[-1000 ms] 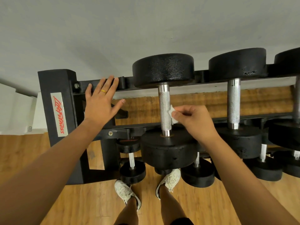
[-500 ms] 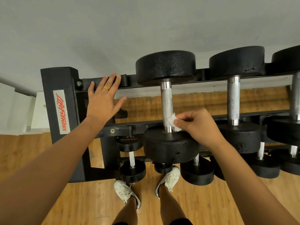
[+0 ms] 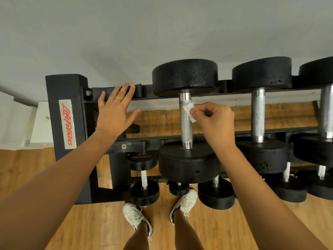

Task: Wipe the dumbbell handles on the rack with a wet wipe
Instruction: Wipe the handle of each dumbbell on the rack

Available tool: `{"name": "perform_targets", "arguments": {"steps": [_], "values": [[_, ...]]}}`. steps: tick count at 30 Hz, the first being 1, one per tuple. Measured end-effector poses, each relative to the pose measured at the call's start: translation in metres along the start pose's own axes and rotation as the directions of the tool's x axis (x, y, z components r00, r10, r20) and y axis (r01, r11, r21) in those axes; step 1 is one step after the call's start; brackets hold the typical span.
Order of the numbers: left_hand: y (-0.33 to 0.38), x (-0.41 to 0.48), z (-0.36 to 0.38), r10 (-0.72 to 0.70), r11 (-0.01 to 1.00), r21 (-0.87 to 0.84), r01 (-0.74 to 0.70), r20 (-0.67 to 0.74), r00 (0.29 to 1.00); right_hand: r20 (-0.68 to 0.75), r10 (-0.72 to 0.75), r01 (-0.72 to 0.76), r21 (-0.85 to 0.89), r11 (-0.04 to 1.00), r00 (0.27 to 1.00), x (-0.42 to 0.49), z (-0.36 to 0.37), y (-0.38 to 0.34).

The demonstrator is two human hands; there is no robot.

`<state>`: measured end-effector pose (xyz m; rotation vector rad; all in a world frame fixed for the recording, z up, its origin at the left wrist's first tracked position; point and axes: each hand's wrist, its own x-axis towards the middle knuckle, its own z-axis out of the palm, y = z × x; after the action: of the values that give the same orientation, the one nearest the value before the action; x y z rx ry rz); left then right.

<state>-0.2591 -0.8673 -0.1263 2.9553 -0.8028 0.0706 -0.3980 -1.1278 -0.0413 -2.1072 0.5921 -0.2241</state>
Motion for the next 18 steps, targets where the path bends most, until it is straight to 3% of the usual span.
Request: {"name": "perform_targets", "arguments": {"steps": [6,12,18], "values": [[0.003,0.0,0.0,-0.014,0.999,-0.029,0.013,-0.02,1.0,-0.061,0.018,-0.012,0.083,0.996,0.998,0.017,0.006,-0.016],[0.004,-0.002,-0.003,-0.015,1.0,-0.026,0.014,-0.026,1.0,0.053,-0.1,0.106,-0.135,0.985,0.994,-0.016,-0.005,0.003],[0.004,0.0,-0.003,-0.021,1.0,-0.019,0.021,-0.011,1.0,-0.031,-0.133,0.131,-0.059,0.99,0.991,0.012,0.003,-0.01]]}}
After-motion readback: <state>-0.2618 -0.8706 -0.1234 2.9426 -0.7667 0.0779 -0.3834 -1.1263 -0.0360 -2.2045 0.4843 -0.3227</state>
